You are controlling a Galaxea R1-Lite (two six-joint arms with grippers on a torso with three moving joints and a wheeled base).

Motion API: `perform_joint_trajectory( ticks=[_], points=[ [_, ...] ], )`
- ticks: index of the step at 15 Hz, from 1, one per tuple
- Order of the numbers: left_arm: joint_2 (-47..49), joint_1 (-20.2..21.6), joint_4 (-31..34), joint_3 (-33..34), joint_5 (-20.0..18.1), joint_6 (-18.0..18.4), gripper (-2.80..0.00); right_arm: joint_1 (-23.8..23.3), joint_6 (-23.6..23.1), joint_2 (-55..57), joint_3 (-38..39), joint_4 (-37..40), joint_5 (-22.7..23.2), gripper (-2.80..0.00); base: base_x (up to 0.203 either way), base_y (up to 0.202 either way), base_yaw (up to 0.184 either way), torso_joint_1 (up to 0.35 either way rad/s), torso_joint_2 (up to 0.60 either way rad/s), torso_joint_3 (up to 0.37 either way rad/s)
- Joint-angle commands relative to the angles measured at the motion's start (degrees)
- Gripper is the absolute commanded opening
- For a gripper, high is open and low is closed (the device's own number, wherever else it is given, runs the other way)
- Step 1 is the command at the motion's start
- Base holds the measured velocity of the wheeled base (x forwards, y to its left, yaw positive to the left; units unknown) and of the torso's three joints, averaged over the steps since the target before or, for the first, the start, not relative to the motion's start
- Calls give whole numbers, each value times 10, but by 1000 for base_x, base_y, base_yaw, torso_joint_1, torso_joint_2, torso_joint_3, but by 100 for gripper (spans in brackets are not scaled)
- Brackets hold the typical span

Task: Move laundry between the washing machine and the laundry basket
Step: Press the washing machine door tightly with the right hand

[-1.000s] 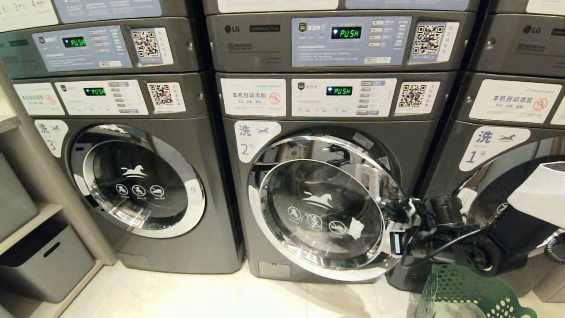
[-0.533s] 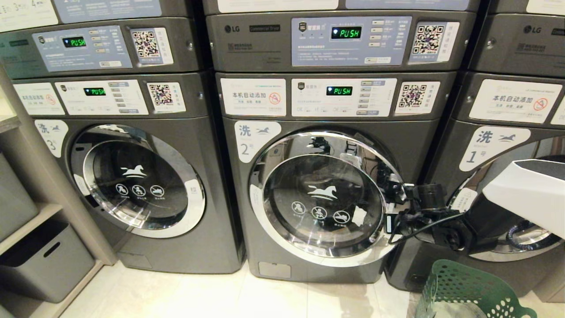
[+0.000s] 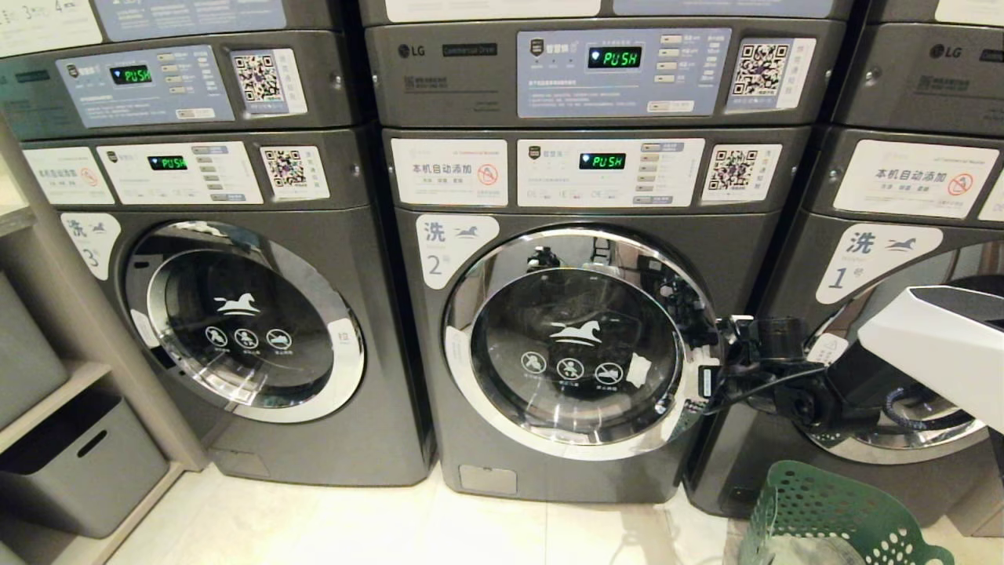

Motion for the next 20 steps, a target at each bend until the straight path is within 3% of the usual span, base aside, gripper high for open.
perform_joint_trajectory(
  ticks=[1, 6, 10, 12, 14, 20],
  points=[
    [0, -1, -39, 33, -45, 20, -280, -18, -2, 19, -23, -3, 2, -280, 0, 0, 0, 0, 0, 0],
    [12, -1, -38, 34, -51, 1, -280, -18, 3, 26, -33, -7, 20, -280, 0, 0, 0, 0, 0, 0],
    [9, -1, -38, 34, -44, 7, -280, -18, 4, 33, -47, -8, 35, -280, 0, 0, 0, 0, 0, 0],
    [-6, -1, -40, 50, -22, 24, -280, -18, 4, 46, -74, -8, 36, -280, 0, 0, 0, 0, 0, 0],
    [-5, -1, -80, 74, 30, 17, -280, -18, 2, 63, -110, -4, 53, -280, 0, 0, 0, 0, 0, 0],
    [-6, -1, -79, 75, 31, -10, -280, -13, 1, 108, -186, 18, 60, -280, 0, 0, 0, 0, 0, 0]
  ],
)
